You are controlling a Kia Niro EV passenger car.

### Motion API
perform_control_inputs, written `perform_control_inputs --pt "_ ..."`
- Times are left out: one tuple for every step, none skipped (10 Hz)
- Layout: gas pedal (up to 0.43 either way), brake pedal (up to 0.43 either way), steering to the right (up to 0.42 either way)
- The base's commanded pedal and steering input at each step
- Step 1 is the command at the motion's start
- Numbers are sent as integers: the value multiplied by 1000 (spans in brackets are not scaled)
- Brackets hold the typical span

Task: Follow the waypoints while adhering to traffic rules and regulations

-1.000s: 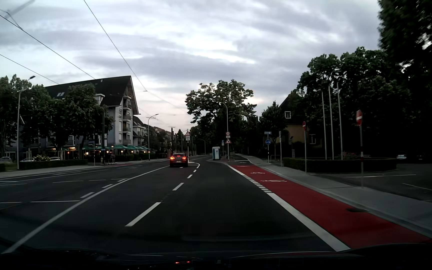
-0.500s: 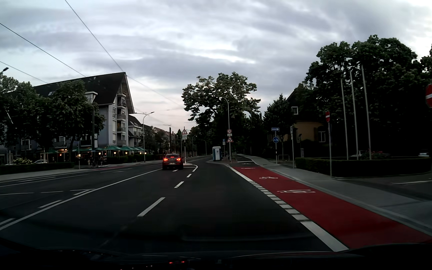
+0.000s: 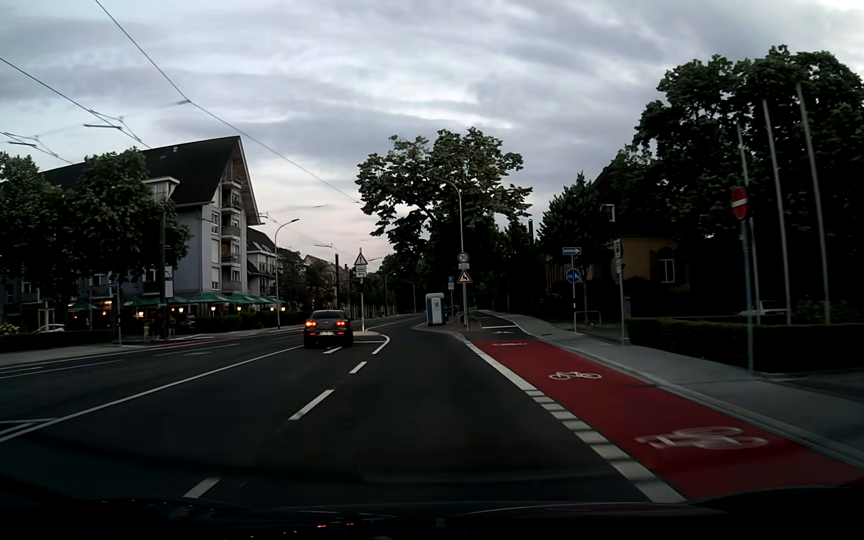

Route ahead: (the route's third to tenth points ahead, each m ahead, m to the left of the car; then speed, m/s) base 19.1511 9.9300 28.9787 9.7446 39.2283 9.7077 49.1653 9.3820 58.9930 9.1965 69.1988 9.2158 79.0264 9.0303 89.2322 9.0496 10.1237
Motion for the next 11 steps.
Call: perform_control_inputs --pt "110 0 -8" --pt "110 0 -9" --pt "110 0 -9" --pt "110 0 -10" --pt "110 0 -12" --pt "110 0 -15" --pt "110 0 -15" --pt "110 0 -15" --pt "110 0 -16" --pt "110 0 -16" --pt "110 0 -16"
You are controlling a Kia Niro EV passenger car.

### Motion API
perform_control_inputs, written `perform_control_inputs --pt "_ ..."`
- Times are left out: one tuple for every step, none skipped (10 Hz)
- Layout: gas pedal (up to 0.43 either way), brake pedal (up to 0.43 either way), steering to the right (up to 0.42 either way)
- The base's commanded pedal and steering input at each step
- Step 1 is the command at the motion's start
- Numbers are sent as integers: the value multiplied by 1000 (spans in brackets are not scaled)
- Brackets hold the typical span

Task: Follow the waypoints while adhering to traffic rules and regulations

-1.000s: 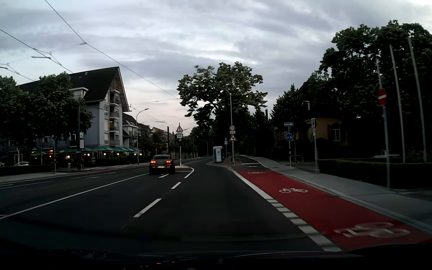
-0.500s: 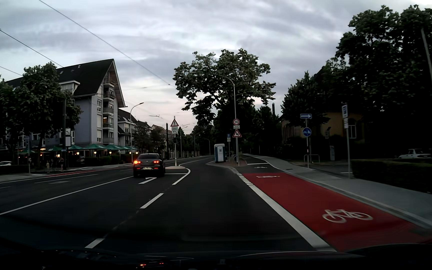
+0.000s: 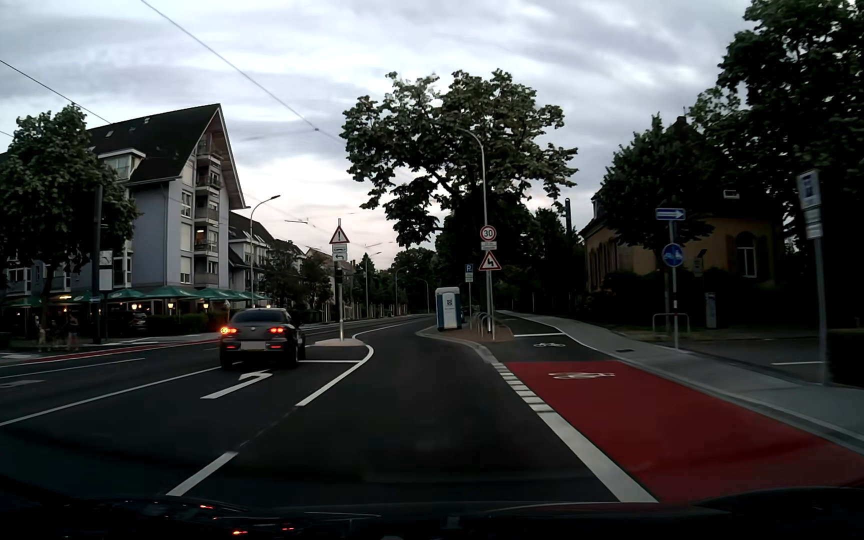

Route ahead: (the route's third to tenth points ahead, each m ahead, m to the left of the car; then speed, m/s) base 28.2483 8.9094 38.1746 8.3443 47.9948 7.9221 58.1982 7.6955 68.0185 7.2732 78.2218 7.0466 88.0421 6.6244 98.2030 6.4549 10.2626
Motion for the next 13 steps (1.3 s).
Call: perform_control_inputs --pt "110 0 -16" --pt "110 0 -16" --pt "110 0 -17" --pt "110 0 -20" --pt "110 0 -23" --pt "110 0 -24" --pt "110 0 -25" --pt "110 0 -29" --pt "110 0 -32" --pt "110 0 -38" --pt "110 0 -42" --pt "110 0 -44" --pt "110 0 -46"
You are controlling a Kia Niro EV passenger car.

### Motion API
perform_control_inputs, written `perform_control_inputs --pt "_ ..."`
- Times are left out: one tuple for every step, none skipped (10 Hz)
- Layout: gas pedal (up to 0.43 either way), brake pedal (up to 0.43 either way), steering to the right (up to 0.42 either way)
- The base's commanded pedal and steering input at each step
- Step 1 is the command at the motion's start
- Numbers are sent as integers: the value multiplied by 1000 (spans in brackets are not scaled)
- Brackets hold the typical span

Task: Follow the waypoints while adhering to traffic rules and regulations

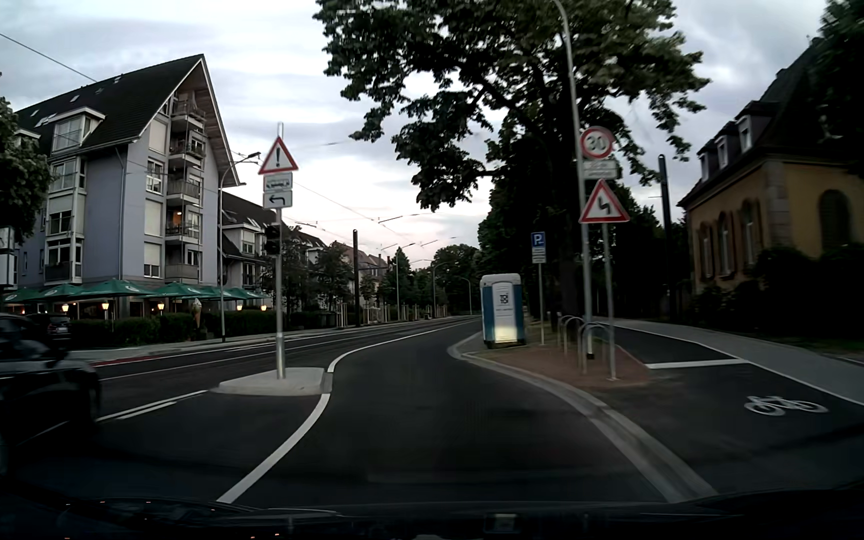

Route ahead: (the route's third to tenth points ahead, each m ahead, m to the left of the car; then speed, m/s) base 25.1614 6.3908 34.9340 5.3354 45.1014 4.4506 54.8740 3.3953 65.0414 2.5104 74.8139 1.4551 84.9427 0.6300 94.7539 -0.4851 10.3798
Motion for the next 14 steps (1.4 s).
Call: perform_control_inputs --pt "110 0 -46" --pt "110 0 -46" --pt "110 0 -46" --pt "110 0 -46" --pt "110 0 -44" --pt "110 0 -39" --pt "110 0 -30" --pt "110 0 -26" --pt "110 0 -20" --pt "110 0 -11" --pt "110 0 3" --pt "110 0 14" --pt "110 0 25" --pt "110 0 34"
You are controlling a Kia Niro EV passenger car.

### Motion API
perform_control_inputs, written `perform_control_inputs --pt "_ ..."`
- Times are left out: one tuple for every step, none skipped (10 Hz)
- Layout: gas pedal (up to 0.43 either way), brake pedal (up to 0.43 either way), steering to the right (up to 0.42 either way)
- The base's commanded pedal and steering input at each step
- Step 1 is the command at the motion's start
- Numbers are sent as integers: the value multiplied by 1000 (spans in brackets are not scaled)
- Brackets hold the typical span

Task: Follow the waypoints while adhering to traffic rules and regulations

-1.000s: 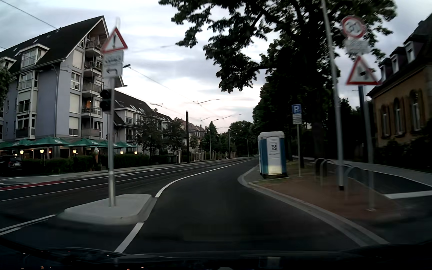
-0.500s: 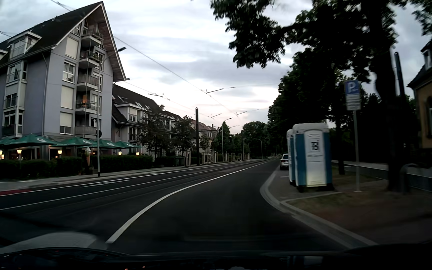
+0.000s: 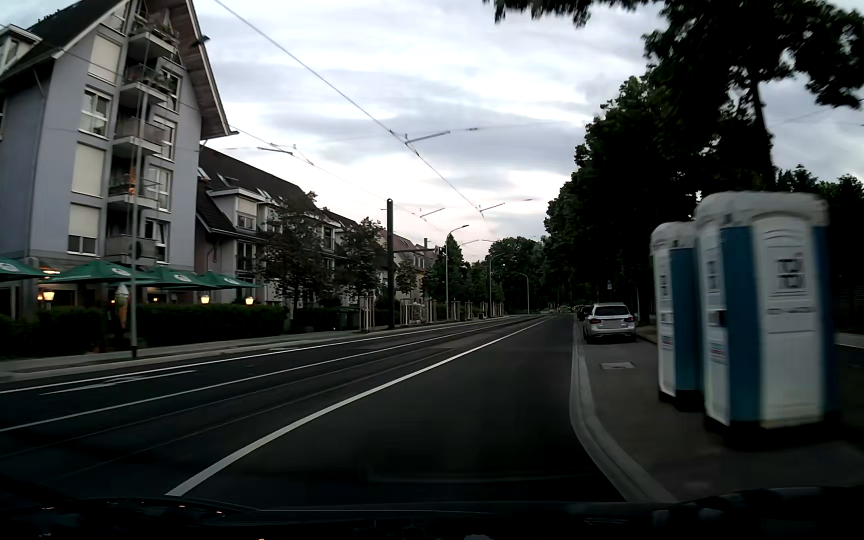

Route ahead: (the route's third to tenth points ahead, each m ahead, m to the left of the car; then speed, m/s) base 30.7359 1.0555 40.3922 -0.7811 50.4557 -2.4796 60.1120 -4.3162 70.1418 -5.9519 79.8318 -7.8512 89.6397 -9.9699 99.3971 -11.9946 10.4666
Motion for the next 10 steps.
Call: perform_control_inputs --pt "110 0 46" --pt "110 0 55" --pt "110 0 58" --pt "110 0 58" --pt "110 0 58" --pt "110 0 56" --pt "118 0 52" --pt "118 0 50" --pt "118 0 50" --pt "118 0 48"
